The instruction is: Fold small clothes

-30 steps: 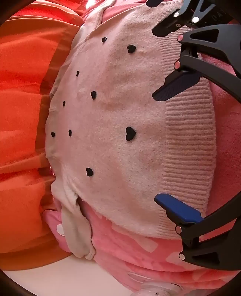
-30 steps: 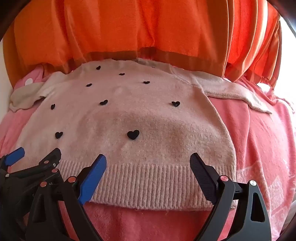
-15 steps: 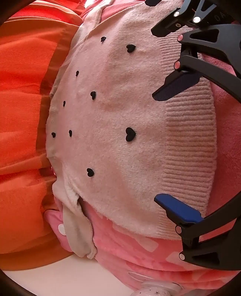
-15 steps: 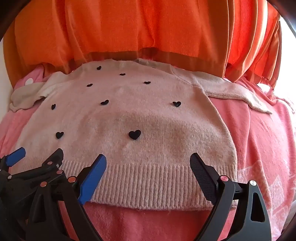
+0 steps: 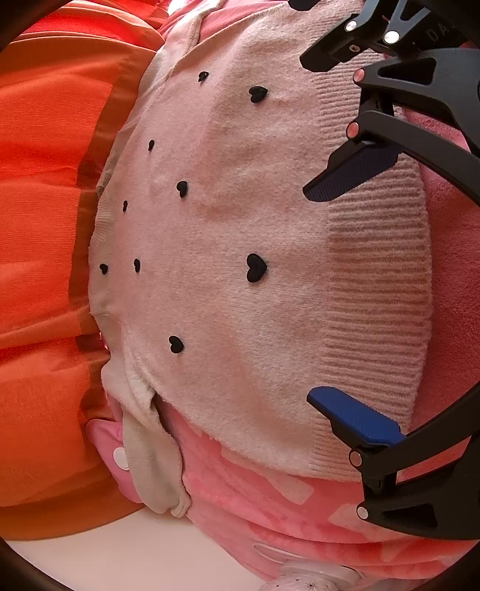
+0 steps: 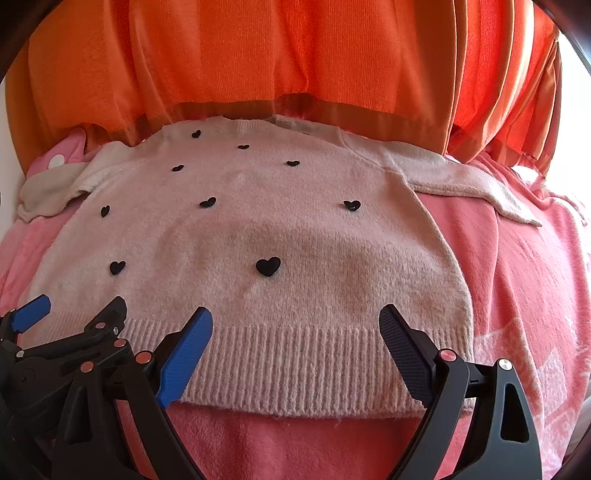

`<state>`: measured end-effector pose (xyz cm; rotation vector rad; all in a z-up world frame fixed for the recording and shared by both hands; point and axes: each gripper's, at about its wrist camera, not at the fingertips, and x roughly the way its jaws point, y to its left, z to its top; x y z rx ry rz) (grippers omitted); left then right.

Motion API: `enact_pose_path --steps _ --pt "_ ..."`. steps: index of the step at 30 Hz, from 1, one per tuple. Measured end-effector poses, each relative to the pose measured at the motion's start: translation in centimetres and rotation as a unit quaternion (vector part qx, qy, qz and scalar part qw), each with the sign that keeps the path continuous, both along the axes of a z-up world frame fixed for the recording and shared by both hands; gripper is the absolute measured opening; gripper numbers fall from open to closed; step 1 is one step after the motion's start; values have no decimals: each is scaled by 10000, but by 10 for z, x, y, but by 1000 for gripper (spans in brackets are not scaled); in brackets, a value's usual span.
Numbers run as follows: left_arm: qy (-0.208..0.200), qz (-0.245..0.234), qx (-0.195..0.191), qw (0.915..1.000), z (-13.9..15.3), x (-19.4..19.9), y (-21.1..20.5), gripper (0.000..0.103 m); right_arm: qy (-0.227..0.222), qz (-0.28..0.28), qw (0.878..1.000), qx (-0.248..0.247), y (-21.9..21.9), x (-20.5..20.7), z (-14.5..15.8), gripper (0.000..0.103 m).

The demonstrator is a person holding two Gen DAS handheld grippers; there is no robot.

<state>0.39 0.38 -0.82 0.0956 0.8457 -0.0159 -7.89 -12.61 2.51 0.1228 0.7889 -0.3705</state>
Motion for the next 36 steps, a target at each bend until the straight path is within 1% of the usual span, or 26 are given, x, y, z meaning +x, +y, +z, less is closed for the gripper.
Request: enact_pose_path --steps 36 --pt "9 8 23 10000 -3 -1 -1 98 38 -32 10000 38 -1 0 -1 89"
